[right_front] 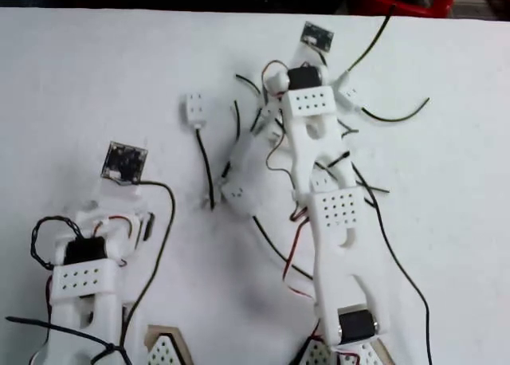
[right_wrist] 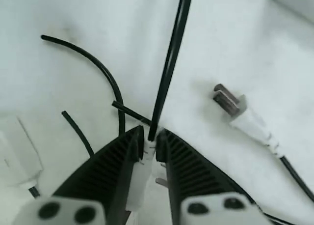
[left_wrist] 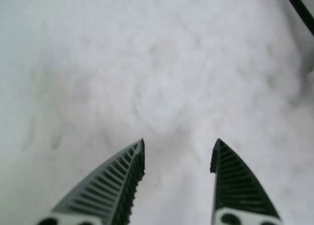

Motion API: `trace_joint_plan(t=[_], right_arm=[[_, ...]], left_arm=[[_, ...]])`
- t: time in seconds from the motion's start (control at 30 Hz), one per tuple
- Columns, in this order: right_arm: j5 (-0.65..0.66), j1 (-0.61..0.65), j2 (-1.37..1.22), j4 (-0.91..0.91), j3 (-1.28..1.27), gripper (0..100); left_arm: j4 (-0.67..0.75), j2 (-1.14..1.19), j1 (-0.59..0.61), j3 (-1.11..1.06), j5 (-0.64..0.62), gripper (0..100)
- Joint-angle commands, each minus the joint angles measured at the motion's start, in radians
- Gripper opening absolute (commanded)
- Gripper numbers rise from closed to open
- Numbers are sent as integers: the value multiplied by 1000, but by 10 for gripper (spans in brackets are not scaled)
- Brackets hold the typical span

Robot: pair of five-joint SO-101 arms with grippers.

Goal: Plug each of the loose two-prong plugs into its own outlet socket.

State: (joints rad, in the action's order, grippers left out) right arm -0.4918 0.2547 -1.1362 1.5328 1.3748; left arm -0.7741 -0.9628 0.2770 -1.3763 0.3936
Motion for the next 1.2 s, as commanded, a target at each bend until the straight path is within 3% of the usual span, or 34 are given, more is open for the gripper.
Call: trace_joint_plan(t=[0.0,0.1,0.4,0.87,1.17], right_arm=[[60,10,61,94,186,17],[144,12,65,182,302,17],[405,-15,243,193,126,17],[557,67,840,185,-749,17],[695,70,967,38,-1155,17]], left_arm=[[23,-21,1,6,23,226],[23,-21,1,6,23,226],[25,-21,4,6,21,226],[25,-21,4,6,20,228],[25,-21,5,6,20,228]])
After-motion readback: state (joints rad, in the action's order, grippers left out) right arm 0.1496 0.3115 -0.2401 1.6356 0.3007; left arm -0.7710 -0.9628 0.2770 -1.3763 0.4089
